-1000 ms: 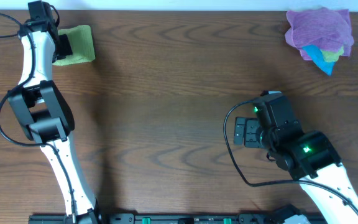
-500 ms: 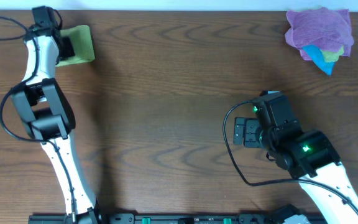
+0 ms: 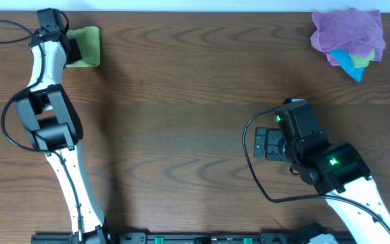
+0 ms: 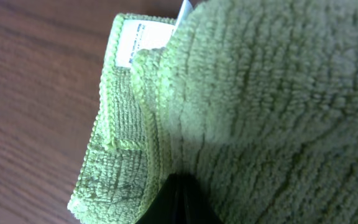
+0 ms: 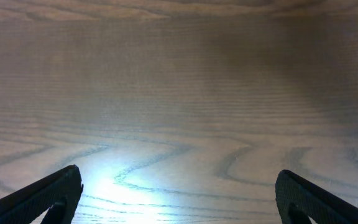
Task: Fold the cloth
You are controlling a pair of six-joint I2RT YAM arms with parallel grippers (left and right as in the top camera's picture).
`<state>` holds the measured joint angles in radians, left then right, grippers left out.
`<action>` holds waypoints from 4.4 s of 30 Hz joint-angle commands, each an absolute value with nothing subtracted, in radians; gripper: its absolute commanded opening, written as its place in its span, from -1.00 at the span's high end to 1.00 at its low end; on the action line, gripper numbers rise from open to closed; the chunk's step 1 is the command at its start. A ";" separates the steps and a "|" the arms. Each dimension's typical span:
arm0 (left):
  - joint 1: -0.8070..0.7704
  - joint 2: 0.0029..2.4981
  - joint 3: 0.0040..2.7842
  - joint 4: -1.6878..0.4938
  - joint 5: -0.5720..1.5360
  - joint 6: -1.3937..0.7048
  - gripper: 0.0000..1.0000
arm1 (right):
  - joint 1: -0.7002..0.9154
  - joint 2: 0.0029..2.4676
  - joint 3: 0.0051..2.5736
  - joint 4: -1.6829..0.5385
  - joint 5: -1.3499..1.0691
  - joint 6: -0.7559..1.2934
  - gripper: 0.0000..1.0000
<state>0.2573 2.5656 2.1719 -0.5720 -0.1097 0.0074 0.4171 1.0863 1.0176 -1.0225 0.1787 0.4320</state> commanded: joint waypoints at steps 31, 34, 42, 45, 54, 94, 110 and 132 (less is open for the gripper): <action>0.234 2.621 2.475 -0.795 -0.051 0.019 0.88 | 0.385 1.159 1.011 -1.006 0.145 0.410 -0.99; 0.234 2.621 2.475 -0.812 -0.029 0.011 0.88 | 0.385 1.159 1.011 -1.006 0.145 0.402 -0.98; 0.230 2.623 2.475 -0.810 0.172 -0.008 0.88 | 0.385 1.159 1.011 -1.006 0.145 0.402 -0.99; 0.228 2.629 2.474 -0.810 0.146 -0.008 0.88 | 0.385 1.159 1.011 -1.006 0.146 0.403 -0.98; 0.229 2.630 2.405 -0.765 0.088 -0.007 0.88 | 0.385 1.159 1.011 -1.005 0.146 0.402 -0.99; 0.229 2.630 2.178 -0.350 0.046 0.000 0.89 | 0.385 1.160 1.011 -1.006 0.145 0.403 -0.99; 0.221 2.567 2.379 -0.475 0.078 -0.004 0.88 | 0.386 1.160 1.011 -1.048 0.115 0.403 -0.98; 0.149 2.181 2.589 -1.147 0.079 -0.008 0.88 | 0.385 1.018 1.228 -1.076 0.263 0.305 -0.98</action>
<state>0.1608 2.2337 2.5706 -1.1069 0.0753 -0.0010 0.3908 1.0725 1.1980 -1.0595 0.2012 0.3294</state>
